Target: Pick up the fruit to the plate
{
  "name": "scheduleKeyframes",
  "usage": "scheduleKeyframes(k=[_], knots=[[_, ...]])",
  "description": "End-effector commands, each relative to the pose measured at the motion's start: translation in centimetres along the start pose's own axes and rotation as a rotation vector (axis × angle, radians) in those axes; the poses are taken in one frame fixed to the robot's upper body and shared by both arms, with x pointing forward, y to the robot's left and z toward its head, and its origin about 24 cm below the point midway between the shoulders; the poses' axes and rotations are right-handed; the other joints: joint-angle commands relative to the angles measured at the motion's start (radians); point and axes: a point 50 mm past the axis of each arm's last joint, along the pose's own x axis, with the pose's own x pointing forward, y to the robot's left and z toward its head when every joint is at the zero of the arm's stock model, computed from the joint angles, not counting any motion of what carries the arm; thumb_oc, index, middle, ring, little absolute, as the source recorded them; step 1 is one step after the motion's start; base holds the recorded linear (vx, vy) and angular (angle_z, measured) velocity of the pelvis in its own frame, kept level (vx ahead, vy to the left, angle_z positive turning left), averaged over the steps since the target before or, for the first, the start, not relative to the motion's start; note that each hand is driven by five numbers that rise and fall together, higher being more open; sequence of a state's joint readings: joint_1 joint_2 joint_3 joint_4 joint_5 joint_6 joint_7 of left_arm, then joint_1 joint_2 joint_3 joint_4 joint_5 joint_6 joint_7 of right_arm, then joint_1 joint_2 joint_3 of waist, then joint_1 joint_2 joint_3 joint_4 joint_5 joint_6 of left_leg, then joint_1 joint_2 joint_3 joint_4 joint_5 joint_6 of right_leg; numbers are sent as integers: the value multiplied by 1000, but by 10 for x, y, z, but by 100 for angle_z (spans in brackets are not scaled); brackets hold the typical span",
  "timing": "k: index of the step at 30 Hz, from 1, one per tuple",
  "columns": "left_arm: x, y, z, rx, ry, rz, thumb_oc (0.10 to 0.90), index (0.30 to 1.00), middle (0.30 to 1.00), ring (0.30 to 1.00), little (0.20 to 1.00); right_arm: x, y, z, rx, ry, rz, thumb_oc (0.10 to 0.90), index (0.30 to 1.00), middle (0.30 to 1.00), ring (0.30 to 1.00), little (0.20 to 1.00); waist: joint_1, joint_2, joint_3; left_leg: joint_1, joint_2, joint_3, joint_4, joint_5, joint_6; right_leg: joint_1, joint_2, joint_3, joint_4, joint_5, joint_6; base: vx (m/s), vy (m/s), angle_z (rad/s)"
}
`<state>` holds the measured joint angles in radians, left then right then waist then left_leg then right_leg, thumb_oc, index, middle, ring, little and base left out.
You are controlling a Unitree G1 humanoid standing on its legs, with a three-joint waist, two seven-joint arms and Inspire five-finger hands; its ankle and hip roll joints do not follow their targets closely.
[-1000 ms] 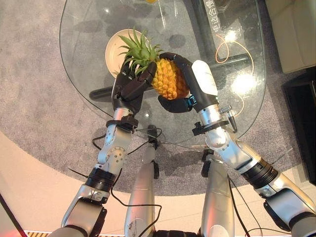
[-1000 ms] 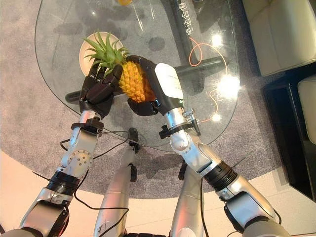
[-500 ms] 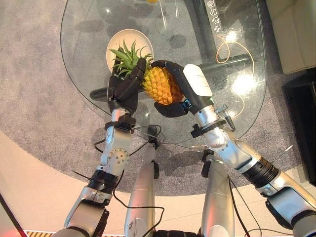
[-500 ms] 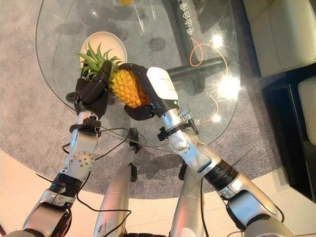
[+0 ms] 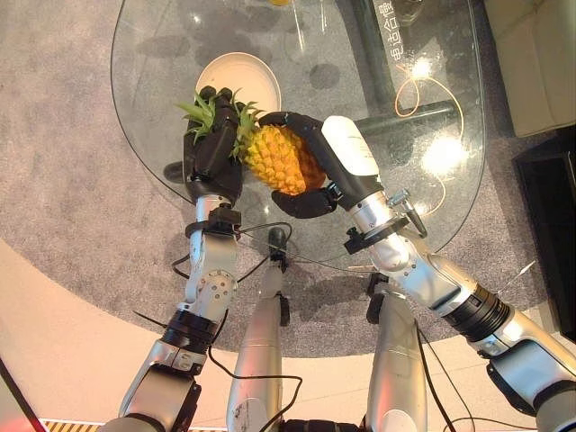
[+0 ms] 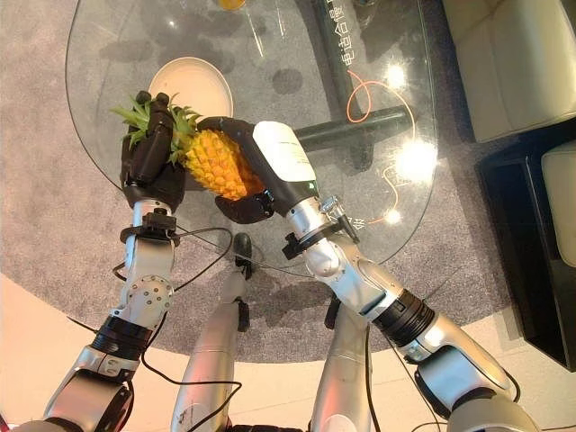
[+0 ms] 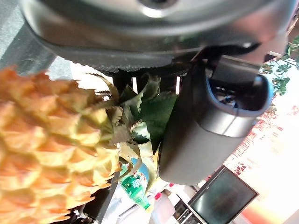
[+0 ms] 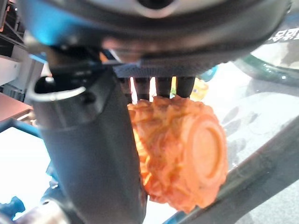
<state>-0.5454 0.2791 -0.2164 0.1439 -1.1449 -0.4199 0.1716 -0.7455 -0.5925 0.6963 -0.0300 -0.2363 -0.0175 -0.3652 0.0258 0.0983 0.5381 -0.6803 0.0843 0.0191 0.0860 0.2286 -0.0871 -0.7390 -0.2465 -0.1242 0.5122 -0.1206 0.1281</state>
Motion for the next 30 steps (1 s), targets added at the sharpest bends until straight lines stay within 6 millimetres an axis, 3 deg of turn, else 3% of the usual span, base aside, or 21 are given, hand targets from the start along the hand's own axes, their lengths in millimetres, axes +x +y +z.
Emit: scheduleKeyframes(k=[1,14,15,16,17,30], knots=[[18,-66,37,-49,-229,-302,100,300,300,300,200,28,-36,70,44,-367,-151,100,300,300,300,200,14,-28,-18,48,-54,65,28,-122,10,100,42,-90,-275,148,-14,0,0,0],[18,-65,35,-38,-210,-302,100,300,300,300,200,29,-41,74,31,-387,-195,105,305,305,305,205,12,-23,-18,50,-55,67,23,-120,12,100,41,-88,-281,153,-12,0,0,0],[17,-64,35,-38,-213,-295,100,300,300,300,200,28,-41,72,42,-377,-202,364,526,526,526,464,11,-23,-18,60,-56,68,22,-126,10,107,39,-88,-278,145,-11,0,0,0],[18,-64,36,-37,-222,-297,100,300,300,300,200,29,-43,72,42,-380,-215,435,587,587,587,535,11,-23,-18,52,-55,69,21,-120,11,100,40,-88,-282,153,-12,0,0,0],[18,-64,36,-38,-226,-294,100,300,300,300,200,28,-43,72,45,-376,-225,800,900,900,900,900,11,-23,-18,54,-55,69,20,-121,11,103,40,-89,-282,151,-12,0,0,0],[16,-60,41,-33,-284,-236,100,300,300,300,200,26,-42,67,80,-347,-270,800,900,900,900,900,7,-21,-18,62,-57,71,16,-126,10,106,40,-86,-278,142,-12,0,0,0]])
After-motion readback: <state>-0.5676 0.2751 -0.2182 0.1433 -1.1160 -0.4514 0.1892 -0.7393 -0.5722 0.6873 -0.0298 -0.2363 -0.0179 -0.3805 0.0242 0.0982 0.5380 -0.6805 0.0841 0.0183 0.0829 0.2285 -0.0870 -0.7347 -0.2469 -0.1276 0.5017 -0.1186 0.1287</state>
